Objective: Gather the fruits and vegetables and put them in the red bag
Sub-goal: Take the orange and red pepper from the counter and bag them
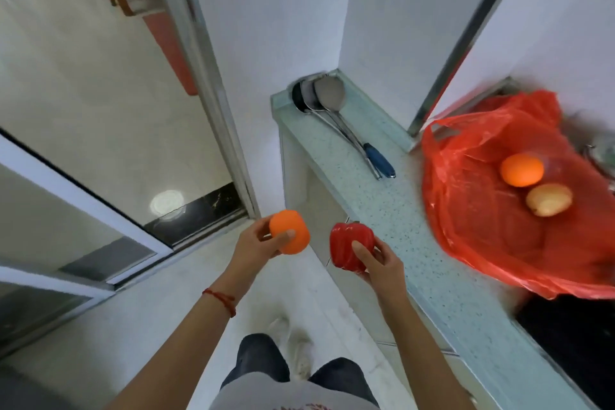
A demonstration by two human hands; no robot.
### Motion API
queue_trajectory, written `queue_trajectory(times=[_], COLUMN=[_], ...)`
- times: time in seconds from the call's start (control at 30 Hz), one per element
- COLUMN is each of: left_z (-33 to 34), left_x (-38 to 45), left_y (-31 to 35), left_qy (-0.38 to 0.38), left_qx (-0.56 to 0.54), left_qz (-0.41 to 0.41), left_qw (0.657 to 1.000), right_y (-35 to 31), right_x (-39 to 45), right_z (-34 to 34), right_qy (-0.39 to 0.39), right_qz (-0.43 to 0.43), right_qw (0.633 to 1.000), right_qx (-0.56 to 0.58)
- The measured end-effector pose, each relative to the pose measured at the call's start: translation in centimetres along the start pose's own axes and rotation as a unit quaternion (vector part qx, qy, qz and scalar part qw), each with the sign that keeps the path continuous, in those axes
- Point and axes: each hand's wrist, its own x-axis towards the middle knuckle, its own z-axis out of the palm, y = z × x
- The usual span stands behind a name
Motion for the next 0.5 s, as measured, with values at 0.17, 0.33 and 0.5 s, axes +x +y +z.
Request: queue_trajectory(times=[0.17,0.33,0.5], left_z=[3.2,6.4,9.5], left_x=[3.2,6.0,7.4], left_y=[2.1,3.7,4.5], left_qy=[-0.129,-0.236,-0.335], left_qx=[0.016,0.078,0.095], left_qz=[0.001,0.003,-0.007], left_qw=[0.991,0.969,0.937], right_y=[-0.2,-0.4,0.2], right_x=[0.1,-0.7,-2.4], right_z=[-2.6,-4.0,-4.4], right_qy=[0.114,0.214,0.301], right_qz=[0.022,0.024,0.021], right_qw=[0.991,0.969,0.940], right_qx=[0.058,0.117,0.162])
